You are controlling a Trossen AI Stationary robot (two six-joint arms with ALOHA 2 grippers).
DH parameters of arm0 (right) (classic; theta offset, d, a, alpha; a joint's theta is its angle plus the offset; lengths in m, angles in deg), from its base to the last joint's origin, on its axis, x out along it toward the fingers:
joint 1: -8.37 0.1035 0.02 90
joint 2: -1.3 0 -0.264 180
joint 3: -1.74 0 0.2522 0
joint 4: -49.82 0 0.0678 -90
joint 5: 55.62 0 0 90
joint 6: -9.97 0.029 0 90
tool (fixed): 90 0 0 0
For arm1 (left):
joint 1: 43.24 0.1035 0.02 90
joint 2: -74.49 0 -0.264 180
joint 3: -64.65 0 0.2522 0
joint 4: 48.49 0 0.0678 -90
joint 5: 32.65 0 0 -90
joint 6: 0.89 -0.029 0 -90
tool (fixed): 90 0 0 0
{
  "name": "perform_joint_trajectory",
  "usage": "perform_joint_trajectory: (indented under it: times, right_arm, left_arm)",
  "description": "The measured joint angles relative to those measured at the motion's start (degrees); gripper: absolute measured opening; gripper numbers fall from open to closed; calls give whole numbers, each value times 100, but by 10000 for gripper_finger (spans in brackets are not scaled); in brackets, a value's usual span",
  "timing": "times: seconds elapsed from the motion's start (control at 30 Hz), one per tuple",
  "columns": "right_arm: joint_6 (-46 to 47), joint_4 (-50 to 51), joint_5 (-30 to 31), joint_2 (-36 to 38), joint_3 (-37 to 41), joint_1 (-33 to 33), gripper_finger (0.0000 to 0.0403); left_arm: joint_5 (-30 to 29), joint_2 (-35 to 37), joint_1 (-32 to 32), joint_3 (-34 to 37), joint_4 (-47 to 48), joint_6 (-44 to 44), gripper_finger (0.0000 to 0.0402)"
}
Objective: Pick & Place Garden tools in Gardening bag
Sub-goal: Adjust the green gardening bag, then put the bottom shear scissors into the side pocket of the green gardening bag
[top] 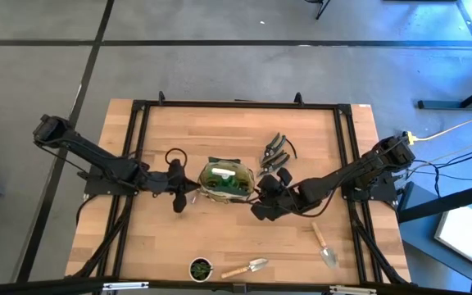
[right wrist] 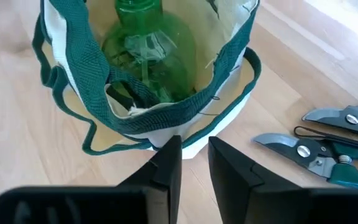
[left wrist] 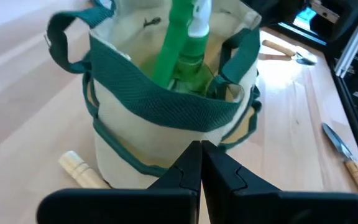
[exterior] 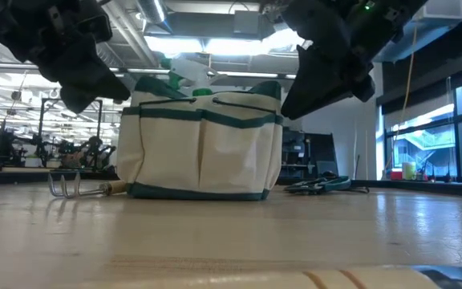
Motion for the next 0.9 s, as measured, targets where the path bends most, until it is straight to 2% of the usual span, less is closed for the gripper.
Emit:
perform_joint_trajectory:
  times: [0.27,0.53,0.67,0.9]
  right_arm:
    - [-420,121,89,2,-458,135,80]
    - [-1196,104,152,4,-907,289,80]
    - [-1671,111,151,4,-1008,437,80]
    - [-2680,-143,150,9,-1060,819,80]
  left_arm:
    - [-315,134,0,0,-9,-180,2]
    - [-324,196,-7,2,-143,-276,3]
    - [-63,196,-112,2,-794,-625,2]
    - [400,196,-518,2,-2286,-1861,2]
